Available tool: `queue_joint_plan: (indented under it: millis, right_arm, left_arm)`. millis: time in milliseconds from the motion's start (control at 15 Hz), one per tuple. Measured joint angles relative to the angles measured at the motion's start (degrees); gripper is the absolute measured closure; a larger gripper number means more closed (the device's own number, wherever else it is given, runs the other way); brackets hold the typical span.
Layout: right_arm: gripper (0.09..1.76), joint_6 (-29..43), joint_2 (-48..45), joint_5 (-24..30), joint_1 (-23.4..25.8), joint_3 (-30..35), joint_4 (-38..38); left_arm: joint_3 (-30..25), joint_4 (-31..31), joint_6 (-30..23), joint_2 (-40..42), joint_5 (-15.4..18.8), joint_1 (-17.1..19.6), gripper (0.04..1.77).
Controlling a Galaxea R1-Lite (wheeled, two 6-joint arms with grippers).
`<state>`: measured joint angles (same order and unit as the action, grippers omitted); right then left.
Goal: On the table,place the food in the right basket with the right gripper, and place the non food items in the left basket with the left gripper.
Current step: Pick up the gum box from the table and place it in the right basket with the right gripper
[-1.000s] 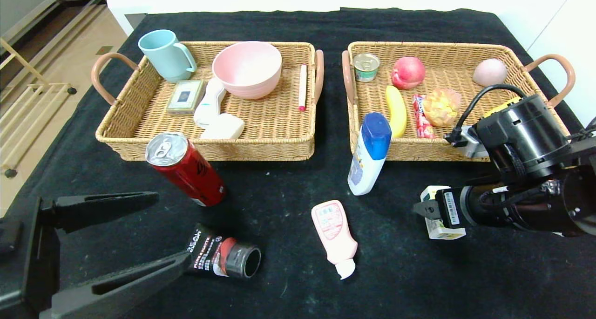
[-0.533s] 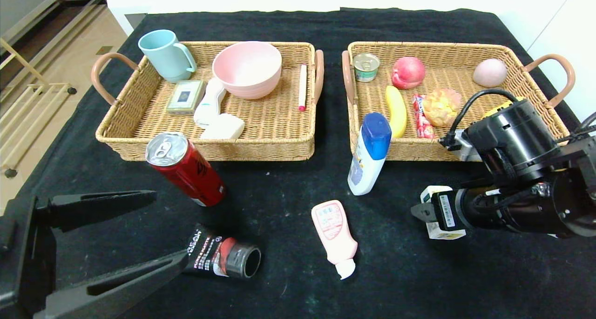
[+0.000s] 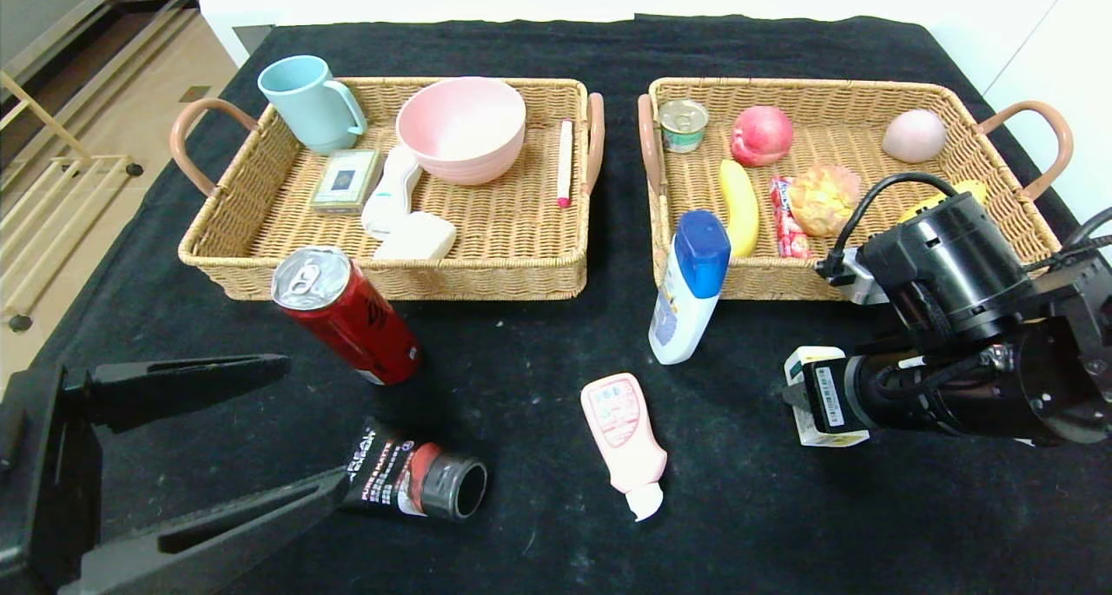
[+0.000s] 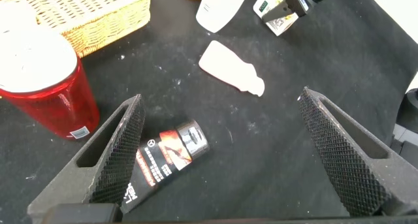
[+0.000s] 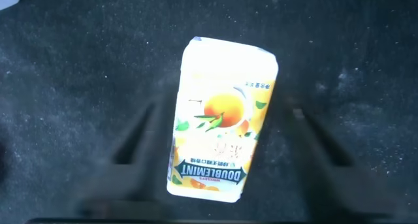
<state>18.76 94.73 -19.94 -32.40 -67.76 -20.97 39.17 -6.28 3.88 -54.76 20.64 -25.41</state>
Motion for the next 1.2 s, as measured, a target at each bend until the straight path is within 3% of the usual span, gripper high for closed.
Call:
queue_joint_plan:
  millis: [200, 1200]
  right_arm:
    - [1.04, 0.09, 0.3, 0.02, 0.0, 0.06, 0.0]
    - [1.04, 0.06, -2.51, 0.02, 0.07, -0.35, -1.66]
  left_arm:
    - [0.0, 0.0, 0.04, 0.18, 0.0, 0.0, 0.09]
    - [-0.06, 0.0, 0.06, 0.29, 0.0, 0.0, 0.09]
